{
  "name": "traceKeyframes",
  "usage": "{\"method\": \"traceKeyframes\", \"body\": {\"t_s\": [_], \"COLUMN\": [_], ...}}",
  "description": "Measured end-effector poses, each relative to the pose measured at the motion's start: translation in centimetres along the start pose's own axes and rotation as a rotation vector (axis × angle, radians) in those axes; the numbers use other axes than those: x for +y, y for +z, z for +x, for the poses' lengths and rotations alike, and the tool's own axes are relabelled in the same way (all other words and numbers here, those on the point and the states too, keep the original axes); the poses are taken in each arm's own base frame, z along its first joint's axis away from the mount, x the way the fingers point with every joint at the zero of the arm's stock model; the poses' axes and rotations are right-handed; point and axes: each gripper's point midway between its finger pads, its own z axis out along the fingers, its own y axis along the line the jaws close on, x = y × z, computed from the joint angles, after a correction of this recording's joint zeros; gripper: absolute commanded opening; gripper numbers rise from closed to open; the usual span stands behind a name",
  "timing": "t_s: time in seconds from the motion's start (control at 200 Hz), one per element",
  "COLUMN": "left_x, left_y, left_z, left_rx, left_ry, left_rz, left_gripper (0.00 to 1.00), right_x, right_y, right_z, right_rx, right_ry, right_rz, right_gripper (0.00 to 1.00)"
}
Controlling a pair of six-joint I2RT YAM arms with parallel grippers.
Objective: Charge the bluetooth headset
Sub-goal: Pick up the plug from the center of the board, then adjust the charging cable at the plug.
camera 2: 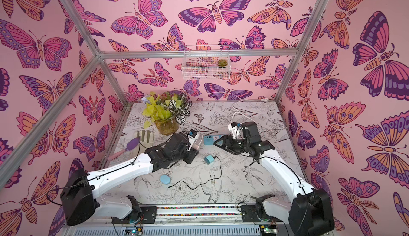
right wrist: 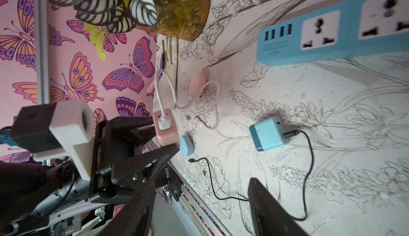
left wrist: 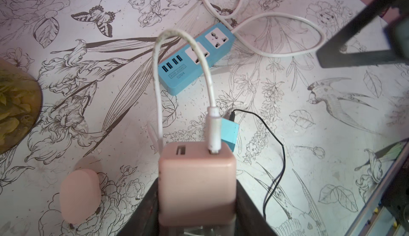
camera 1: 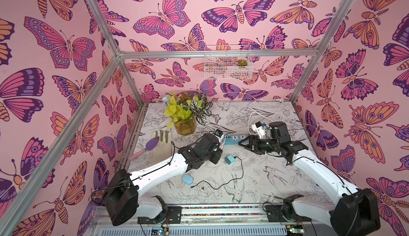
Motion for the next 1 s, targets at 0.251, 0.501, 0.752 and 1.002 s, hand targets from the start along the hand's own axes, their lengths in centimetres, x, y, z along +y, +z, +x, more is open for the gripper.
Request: {"method": "traceKeyframes", "body": {"t_s": [0.251, 0.501, 0.752, 1.002], "left_x": [-1.9, -2.3, -2.5, -2.6], "left_y": [-1.9, -2.3, -2.7, -3.1], "left_z": [-1.7, -1.6, -2.0, -2.4], "left_rx": [-0.116, -0.152, -0.178, -0.197], "left_ry": [0.096, 0.148, 0.173, 0.181], "left_rz": [0.043, 0.039, 0.040, 0.042], "left_gripper": [0.24, 0.25, 0.25, 0.24], "right_x": [3.0, 5.3, 6.9, 7.1], "right_y": [2.6, 3.7, 4.3, 5.1], "right_z": [1.4, 1.9, 2.6, 3.1], "right_rx": [0.099, 0.148, 0.187, 0.215], "right_ry": [-0.044, -0.083, -0.113, -0.125], "right_rz": [-0.077, -0.124, -0.155, -0.158], "right_gripper": [0.63, 0.61, 0.56, 0.47]}}
